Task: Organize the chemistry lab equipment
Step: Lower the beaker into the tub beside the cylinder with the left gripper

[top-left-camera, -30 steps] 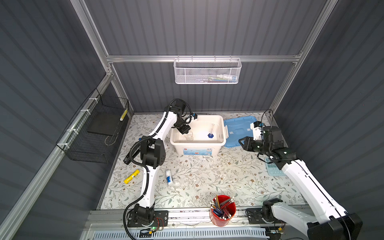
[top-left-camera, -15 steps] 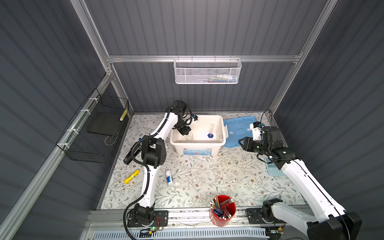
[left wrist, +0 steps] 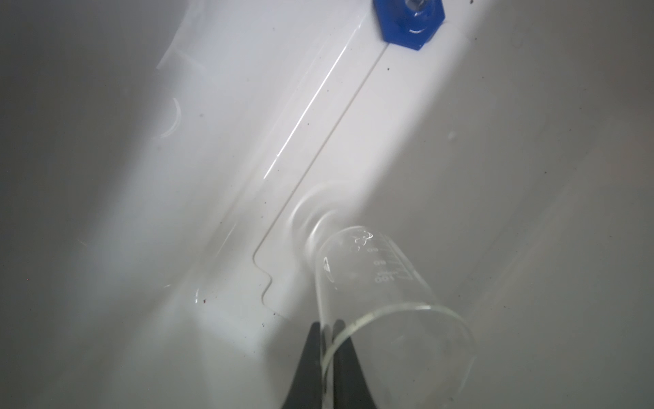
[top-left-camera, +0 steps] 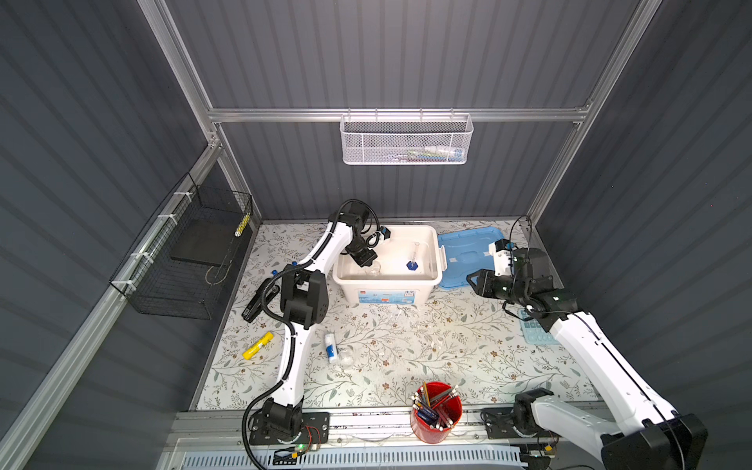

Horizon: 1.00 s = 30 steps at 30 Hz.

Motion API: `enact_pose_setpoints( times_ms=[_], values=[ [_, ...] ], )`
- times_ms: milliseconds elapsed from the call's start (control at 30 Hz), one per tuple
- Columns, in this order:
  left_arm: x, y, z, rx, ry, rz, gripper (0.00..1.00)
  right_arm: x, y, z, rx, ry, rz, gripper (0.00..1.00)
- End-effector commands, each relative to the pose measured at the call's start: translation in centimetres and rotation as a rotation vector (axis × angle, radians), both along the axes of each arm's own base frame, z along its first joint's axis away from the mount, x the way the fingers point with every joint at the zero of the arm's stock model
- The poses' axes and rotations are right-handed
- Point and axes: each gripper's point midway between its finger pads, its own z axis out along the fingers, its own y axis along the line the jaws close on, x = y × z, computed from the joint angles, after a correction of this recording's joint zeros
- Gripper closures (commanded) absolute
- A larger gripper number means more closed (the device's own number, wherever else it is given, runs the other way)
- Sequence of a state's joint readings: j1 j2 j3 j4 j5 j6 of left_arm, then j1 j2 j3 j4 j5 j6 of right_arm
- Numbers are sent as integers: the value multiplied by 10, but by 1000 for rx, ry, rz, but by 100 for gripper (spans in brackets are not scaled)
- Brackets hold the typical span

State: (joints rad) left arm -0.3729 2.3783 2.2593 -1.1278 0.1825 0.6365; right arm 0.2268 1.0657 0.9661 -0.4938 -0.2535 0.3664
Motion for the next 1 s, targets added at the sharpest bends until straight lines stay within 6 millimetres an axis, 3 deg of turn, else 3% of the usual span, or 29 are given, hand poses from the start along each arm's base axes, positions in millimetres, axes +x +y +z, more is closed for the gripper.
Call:
enact_pose_setpoints(
  times_ms=[0, 433, 767, 967],
  values=[
    [-2, -4, -6, 2, 15, -5, 100, 1, -3, -4, -9, -2, -10, 61],
    [1, -3, -13, 20, 9, -6, 100, 2, -1, -6, -6, -1, -6, 61],
    [5, -3, 0, 18, -22, -17, 78, 3, -1, -5, -5, -1, -3, 62],
    [5, -4, 7, 11, -36, -20, 72, 3, -1, -4, -4, -1, -4, 62]
  ],
)
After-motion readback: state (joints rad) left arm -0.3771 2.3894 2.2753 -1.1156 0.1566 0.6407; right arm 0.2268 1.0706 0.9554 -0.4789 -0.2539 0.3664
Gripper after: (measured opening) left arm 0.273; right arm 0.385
